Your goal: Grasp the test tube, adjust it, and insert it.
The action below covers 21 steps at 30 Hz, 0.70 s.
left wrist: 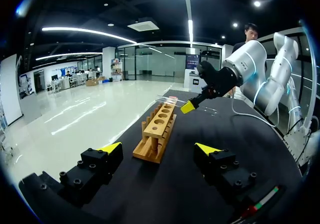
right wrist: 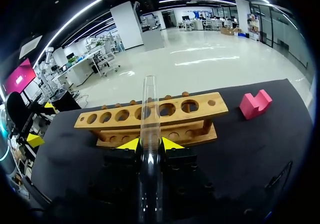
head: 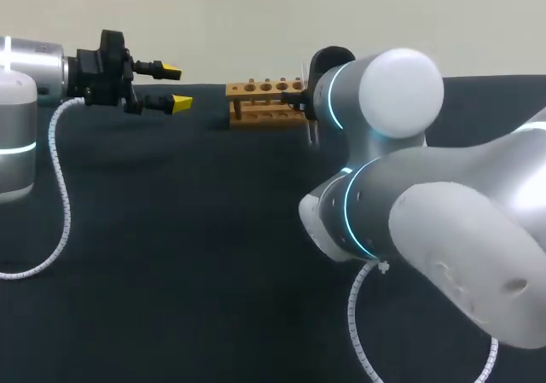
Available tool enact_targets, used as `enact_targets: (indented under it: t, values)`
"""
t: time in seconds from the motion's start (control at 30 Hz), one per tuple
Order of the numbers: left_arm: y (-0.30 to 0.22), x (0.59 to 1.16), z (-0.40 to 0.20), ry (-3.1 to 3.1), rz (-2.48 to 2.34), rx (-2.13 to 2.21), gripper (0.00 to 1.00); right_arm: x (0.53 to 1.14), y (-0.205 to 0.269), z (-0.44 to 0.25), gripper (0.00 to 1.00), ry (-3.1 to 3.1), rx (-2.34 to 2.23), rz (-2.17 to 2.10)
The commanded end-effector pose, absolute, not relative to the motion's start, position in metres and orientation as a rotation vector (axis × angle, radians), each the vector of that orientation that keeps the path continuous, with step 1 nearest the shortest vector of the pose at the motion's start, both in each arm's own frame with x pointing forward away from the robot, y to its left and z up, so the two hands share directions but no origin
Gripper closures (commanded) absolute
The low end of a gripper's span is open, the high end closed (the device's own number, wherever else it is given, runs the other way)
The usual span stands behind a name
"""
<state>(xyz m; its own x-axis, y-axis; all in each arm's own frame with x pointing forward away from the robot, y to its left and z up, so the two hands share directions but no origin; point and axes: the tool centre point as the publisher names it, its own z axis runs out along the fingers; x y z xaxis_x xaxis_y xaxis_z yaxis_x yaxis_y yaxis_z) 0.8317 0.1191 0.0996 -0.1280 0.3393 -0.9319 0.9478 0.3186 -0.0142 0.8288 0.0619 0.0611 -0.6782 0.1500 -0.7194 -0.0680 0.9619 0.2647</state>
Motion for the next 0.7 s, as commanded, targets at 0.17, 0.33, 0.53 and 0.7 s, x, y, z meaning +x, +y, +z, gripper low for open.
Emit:
enact_targets:
  t: [0.17, 0.33, 0.53, 0.7]
  values:
    - [0.12, 0.831, 0.099, 1.654, -0.824, 1.18, 0.0, 0.832, 0.063, 0.055, 1.0, 2.363, 0.032, 0.358]
    - [0.12, 0.831, 0.099, 1.654, -0.824, 1.18, 0.0, 0.833, 0.064, 0.049, 1.0, 2.405, 0.019, 0.366]
    - [0.12, 0.831, 0.099, 1.654, -0.824, 1.18, 0.0, 0.834, 0.065, 0.047, 1.0, 2.453, -0.005, 0.397]
    - [0.12, 0.831, 0.099, 1.654, -0.824, 1.18, 0.0, 0.834, 0.067, 0.044, 1.0, 2.492, -0.026, 0.42]
